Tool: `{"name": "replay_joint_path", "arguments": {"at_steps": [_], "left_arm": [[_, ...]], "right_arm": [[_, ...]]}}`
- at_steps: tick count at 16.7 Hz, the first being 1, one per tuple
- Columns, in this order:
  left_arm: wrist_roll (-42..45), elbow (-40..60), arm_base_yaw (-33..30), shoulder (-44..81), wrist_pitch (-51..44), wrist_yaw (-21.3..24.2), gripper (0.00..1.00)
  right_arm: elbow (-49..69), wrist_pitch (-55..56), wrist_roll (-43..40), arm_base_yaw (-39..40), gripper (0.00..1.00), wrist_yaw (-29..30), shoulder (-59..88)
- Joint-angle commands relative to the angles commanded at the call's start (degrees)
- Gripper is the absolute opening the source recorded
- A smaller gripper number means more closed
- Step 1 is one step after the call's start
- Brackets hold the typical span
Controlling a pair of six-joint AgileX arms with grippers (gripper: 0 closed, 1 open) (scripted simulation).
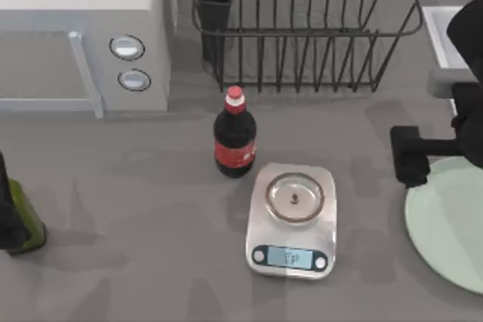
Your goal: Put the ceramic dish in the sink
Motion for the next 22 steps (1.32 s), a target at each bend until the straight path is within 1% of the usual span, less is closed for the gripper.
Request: {"name": "replay_joint_path", "arguments": {"at_steps": [4,11,14,19,22], "left_arm": [[0.0,0.0,0.0,0.0,0.0,0.0,1.00],[0.0,0.0,0.0,0.0,0.0,0.0,1.00],[0.0,0.0,0.0,0.0,0.0,0.0,1.00],[0.0,0.0,0.0,0.0,0.0,0.0,1.00],[0.0,0.0,0.0,0.0,0.0,0.0,1.00]], "right_arm": [[6.4,-5.6,2.1,2.1,1.00,0.0,9.0],[6.7,-5.8,2.3,2.0,1.00,0.0,9.8],[4.3,-1.8,2.3,2.1,1.00,0.0,11.6],[-3.0,11.9,2.5,2.0,1.00,0.1,17.3],[-5.7,16.6,2.6,2.3,1.00,0.1,19.8]]}}
